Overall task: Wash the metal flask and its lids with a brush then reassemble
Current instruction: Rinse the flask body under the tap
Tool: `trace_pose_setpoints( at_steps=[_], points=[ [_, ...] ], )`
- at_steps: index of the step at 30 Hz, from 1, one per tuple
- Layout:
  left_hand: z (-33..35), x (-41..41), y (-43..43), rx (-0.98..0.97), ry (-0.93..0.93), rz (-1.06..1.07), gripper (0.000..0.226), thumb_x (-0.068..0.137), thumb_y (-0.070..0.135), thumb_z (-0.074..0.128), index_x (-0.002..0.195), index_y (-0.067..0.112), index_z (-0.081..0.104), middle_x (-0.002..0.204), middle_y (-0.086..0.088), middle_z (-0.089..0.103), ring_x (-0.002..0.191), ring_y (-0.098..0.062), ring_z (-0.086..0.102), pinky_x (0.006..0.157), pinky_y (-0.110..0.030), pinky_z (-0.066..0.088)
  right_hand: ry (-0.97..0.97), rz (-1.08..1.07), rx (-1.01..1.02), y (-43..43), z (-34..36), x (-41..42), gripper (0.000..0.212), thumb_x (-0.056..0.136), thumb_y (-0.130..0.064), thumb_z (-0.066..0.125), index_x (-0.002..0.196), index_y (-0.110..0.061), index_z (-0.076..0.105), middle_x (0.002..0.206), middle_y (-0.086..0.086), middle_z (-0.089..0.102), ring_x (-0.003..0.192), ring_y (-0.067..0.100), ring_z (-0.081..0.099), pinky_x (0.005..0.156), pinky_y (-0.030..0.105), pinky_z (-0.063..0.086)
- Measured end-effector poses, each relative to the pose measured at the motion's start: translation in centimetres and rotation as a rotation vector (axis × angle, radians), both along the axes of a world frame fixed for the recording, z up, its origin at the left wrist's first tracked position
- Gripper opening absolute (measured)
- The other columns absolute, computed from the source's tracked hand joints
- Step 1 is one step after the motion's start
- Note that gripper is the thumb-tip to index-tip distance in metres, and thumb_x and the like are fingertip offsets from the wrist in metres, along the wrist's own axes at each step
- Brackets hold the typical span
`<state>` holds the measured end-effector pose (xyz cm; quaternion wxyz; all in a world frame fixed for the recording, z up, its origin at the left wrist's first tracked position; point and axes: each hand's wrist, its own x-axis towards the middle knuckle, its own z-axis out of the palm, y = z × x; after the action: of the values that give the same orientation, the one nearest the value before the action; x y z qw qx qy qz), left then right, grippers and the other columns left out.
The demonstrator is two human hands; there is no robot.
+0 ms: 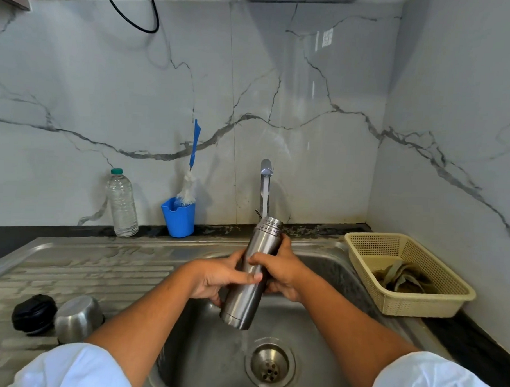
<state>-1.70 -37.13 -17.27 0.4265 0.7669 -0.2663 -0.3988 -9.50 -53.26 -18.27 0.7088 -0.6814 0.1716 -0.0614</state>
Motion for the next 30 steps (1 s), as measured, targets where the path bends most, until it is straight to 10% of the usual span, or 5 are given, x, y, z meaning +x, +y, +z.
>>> trace_pose_setpoints(
  at_steps=[7,16,25,30],
  points=[
    [-0.5,-0.4,0.0,0.052,-0.345,0.049,0.105,0.074,0.026,0.089,0.157,0.031,0.025,0.128,0.004,0.057,0.115,-0.014,0.059,0.096,-0.037,0.055,0.001,-0.051,0.088,0.2,0.9,0.8,0.080,0.085,-0.022,0.080,0.146,-0.034,0.028,0.122,0.007,0.062,0.104,0.029,0.067,0.088,0.052,0.059],
    [2.9,0.6,0.1,0.169,-0.547,-0.049,0.109,0.082,0.030,0.084,0.163,0.036,0.012,0.144,-0.004,0.047,0.107,-0.014,0.059,0.086,-0.031,0.058,-0.005,-0.279,0.266,-0.5,1.8,1.6,0.084,0.090,-0.025,0.077,0.149,-0.038,0.019,0.111,0.016,0.061,0.095,0.040,0.070,0.075,0.058,0.062],
    [2.5,2.6,0.4,-0.413,-0.192,0.424,0.064,0.069,0.013,0.094,0.124,0.024,0.063,0.126,-0.010,0.065,0.110,-0.027,0.068,0.083,-0.038,0.062,0.006,-0.459,0.622,-1.0,1.0,1.3,0.087,0.077,-0.034,0.088,0.143,-0.015,0.033,0.124,0.027,0.060,0.092,0.043,0.067,0.063,0.054,0.063],
    [2.1,2.2,-1.9,-0.523,-0.096,0.518,0.066,0.070,0.012,0.093,0.125,0.018,0.058,0.123,-0.011,0.066,0.105,-0.028,0.071,0.082,-0.040,0.063,0.089,-0.424,0.127,-1.7,1.3,0.4,0.078,0.096,-0.034,0.070,0.153,-0.023,0.018,0.116,0.018,0.055,0.106,0.035,0.064,0.088,0.046,0.061]
  ],
)
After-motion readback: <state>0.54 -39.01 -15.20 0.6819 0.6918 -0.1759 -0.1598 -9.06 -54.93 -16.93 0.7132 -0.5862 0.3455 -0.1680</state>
